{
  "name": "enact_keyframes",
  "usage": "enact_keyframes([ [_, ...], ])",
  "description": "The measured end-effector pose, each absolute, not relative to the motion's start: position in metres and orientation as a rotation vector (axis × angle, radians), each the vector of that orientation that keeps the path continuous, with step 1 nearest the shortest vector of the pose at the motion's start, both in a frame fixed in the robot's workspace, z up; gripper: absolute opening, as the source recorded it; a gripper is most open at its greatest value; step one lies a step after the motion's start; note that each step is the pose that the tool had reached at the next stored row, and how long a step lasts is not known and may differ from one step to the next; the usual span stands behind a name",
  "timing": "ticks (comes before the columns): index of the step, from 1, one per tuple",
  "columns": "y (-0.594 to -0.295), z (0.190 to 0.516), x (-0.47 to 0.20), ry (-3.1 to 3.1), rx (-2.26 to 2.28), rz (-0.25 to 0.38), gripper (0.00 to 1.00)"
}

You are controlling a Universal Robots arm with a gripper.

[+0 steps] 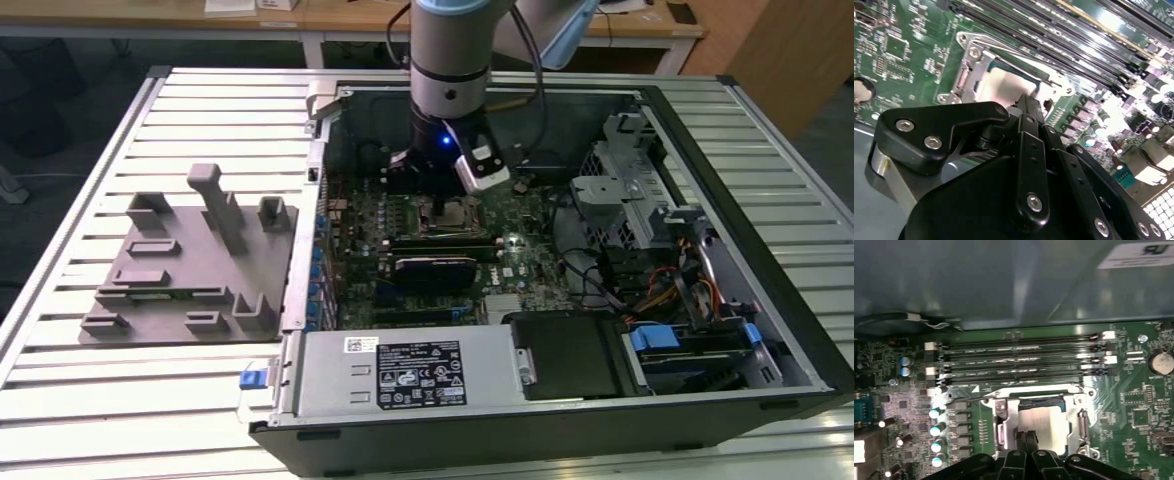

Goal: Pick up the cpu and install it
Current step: 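Close the cpu cover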

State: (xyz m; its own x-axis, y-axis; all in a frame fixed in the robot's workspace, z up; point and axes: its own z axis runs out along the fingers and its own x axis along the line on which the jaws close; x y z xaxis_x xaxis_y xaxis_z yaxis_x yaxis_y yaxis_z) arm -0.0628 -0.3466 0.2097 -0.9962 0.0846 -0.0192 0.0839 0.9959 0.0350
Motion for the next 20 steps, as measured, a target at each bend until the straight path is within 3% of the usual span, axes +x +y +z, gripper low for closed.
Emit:
enact_keyframes([
  [20, -0.347, 0.201, -0.080, 3.097, 0.110, 0.050, 0.11],
])
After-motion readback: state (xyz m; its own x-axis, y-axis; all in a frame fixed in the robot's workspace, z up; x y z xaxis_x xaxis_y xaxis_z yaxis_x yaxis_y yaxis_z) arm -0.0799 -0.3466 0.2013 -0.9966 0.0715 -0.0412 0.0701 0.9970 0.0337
